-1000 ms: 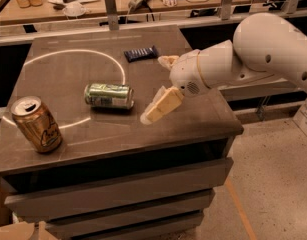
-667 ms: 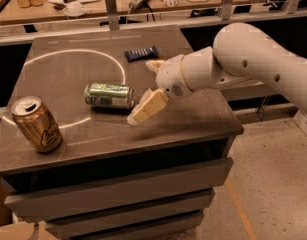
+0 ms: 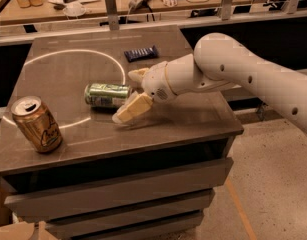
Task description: Move green can near orange can
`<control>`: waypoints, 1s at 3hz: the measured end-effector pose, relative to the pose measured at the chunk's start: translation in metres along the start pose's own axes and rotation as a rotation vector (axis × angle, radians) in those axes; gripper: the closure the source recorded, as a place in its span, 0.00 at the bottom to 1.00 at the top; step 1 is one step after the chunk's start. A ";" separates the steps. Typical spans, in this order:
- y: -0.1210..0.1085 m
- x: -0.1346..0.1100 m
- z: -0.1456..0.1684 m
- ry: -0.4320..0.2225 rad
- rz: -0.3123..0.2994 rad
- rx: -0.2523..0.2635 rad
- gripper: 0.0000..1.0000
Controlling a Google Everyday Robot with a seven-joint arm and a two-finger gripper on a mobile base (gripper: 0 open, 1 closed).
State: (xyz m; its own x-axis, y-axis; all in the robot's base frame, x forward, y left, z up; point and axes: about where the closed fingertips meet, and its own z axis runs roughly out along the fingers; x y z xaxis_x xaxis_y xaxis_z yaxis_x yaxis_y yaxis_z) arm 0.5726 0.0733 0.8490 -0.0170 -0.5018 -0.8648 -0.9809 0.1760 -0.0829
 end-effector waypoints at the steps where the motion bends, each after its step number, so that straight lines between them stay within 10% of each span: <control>1: 0.000 -0.003 0.012 -0.016 -0.001 -0.037 0.41; 3: 0.022 -0.044 0.001 -0.099 -0.064 -0.180 0.87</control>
Offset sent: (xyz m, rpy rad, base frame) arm -0.0045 0.0082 0.0191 0.0968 0.0506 0.1363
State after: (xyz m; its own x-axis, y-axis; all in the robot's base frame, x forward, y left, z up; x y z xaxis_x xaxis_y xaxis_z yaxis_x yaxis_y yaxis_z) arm 0.5518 0.0997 0.8850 0.0568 -0.4196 -0.9059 -0.9983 -0.0120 -0.0571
